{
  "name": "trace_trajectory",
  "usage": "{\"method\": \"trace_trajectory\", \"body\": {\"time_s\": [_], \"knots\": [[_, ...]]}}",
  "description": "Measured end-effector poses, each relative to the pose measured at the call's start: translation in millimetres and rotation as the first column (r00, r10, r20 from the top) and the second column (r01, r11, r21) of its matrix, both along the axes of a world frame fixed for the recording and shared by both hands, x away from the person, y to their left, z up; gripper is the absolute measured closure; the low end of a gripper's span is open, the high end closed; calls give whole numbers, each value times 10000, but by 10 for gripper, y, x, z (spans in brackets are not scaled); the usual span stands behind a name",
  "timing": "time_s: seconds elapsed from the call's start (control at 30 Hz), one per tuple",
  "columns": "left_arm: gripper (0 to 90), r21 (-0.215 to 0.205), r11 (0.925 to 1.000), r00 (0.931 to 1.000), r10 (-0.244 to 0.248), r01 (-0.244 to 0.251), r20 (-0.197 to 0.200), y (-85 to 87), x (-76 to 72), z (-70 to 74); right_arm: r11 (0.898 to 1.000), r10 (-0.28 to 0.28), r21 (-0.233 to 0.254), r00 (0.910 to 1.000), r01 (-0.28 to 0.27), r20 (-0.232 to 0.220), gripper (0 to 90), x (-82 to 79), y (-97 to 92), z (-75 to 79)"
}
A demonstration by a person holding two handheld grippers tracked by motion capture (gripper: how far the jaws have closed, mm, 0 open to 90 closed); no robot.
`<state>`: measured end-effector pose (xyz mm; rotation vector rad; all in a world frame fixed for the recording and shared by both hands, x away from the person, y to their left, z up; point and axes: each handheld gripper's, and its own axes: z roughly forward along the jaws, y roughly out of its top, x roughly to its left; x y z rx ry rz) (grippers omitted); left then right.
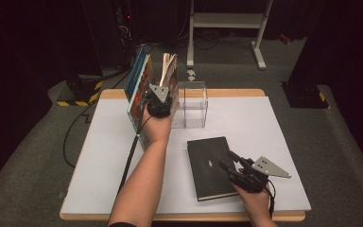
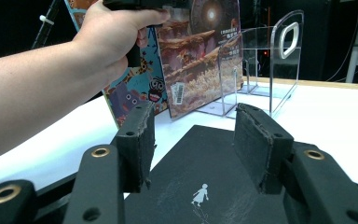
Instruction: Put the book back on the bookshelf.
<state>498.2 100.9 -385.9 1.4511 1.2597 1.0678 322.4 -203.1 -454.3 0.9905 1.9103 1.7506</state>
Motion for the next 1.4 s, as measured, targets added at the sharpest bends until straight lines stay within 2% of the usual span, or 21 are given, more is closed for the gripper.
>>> {"method": "trace_trajectory", "body": {"time_s": [0.33,0.57,0.9,1.07,1.4], "knots": [[799,312,9993,9998,213,-215,47,24,-32,1,10000,60,-20,10000,-60,-23,478,-1,23,-6],[782,363,9988,9994,337,-338,50,52,-49,-10,9999,95,-66,10000,-95,-16,478,1,35,-14],[667,300,9992,9996,261,-257,-141,47,-72,-45,9999,143,-82,9999,-144,-33,475,-2,57,-14],[603,475,9977,9984,493,-480,-270,38,-83,-58,9998,159,-96,9999,-159,-9,475,-3,62,-14],[576,452,9980,9983,456,-439,-371,30,-115,-71,9997,206,-125,9998,-206,-7,475,-7,77,-14]]}}
